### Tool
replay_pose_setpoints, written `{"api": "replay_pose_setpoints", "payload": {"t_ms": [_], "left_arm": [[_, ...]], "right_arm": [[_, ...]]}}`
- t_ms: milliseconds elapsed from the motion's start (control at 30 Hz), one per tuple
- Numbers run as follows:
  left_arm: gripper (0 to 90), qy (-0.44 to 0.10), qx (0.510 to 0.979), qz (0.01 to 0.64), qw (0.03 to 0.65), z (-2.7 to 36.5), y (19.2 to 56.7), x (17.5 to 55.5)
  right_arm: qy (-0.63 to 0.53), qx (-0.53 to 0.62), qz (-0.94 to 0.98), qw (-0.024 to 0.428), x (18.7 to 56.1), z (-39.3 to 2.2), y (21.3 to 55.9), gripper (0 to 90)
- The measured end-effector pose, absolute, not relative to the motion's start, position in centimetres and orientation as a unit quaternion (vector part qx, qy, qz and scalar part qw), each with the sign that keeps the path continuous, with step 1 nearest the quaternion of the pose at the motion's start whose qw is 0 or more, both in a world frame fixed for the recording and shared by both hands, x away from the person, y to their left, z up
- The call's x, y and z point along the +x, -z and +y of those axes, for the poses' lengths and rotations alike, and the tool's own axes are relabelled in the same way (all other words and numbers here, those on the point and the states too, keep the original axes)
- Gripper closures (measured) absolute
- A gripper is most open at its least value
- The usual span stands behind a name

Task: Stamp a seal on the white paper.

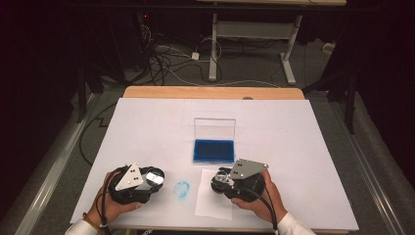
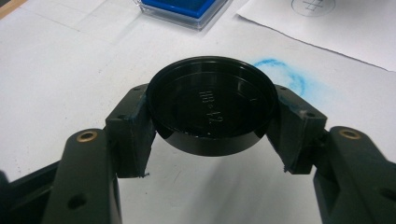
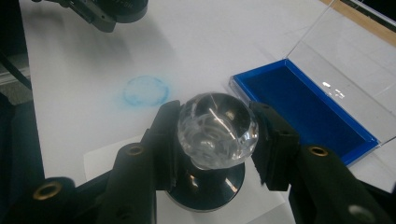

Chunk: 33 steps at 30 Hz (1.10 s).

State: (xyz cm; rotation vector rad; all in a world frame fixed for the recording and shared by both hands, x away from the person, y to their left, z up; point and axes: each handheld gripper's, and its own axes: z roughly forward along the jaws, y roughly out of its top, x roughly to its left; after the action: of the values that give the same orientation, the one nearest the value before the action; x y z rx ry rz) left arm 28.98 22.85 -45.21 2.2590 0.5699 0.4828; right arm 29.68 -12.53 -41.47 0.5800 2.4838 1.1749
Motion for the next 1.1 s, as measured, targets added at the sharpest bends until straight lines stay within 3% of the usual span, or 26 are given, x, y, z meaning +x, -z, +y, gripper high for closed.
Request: {"api": "replay_pose_setpoints", "payload": {"t_ms": [1100], "left_arm": [[36.4,-0.187,0.884,0.221,0.367,22.8,45.3,29.0]], "right_arm": [[-0.391,0.202,0.885,0.153,30.1,-11.3,43.5,56.9]]}}
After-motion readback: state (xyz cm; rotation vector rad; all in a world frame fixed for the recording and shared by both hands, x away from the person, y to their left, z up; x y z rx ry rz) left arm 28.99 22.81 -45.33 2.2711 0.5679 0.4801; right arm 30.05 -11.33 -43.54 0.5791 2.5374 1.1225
